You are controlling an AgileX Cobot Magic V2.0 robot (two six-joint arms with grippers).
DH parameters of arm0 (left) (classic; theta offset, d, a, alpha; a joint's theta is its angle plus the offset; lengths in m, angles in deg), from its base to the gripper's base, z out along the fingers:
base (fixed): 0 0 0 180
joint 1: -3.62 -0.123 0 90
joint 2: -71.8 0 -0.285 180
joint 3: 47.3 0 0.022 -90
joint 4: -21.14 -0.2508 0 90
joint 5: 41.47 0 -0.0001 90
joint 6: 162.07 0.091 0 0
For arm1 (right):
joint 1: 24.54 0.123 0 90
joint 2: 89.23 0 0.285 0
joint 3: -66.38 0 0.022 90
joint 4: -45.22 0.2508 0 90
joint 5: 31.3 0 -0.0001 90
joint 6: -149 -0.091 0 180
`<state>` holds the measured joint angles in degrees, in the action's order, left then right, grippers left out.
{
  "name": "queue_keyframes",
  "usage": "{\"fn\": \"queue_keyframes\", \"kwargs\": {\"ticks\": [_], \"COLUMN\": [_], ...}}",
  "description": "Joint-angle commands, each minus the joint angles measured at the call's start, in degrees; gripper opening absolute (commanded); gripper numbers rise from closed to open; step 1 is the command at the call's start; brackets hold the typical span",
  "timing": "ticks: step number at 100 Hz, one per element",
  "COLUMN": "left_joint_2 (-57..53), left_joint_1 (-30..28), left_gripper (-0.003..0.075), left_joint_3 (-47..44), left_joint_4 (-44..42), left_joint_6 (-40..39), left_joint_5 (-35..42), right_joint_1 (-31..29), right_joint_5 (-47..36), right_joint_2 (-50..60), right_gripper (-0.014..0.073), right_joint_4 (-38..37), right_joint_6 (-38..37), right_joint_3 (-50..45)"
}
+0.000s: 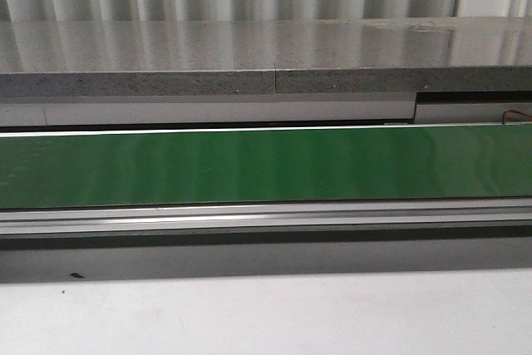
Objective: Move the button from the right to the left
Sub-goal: 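Lower the right gripper and close it around the button's black body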
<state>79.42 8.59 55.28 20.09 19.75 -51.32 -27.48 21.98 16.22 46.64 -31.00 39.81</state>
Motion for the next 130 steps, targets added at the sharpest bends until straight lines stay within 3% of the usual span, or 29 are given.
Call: {"fn": "queue_keyframes", "kwargs": {"ticks": [1, 10, 17, 37, 79, 130], "left_joint_2": [-1.82, -1.82, -1.82, -1.82, -1.82, -1.82], "left_joint_1": [0.03, 0.03, 0.03, 0.03, 0.03, 0.03], "left_gripper": [-0.002, -0.002, -0.002, -0.002, -0.002, -0.002], "left_joint_3": [-2.22, -2.22, -2.22, -2.22, -2.22, -2.22], "left_joint_4": [0.17, 0.17, 0.17, 0.17, 0.17, 0.17], "left_joint_6": [-0.47, -0.47, -0.47, -0.47, -0.47, -0.47], "left_joint_5": [4.54, 4.54, 4.54, 4.54, 4.54, 4.54], "right_joint_1": [-0.12, -0.12, -0.12, -3.58, -21.02, -22.94], "right_joint_5": [-0.33, 0.5, 0.55, 0.65, -0.31, 2.11], "right_joint_2": [-2.59, -5.08, -6.83, -10.88, -22.43, -38.28], "right_gripper": [0.0328, 0.0496, 0.054, 0.054, 0.054, 0.054], "right_joint_4": [-0.18, -0.18, -0.18, -0.25, -1.42, -1.42], "right_joint_6": [0.43, 0.43, 0.43, 0.43, 0.48, 9.61], "right_joint_3": [3.87, 6.01, 7.53, 11.73, 19.61, 28.28]}}
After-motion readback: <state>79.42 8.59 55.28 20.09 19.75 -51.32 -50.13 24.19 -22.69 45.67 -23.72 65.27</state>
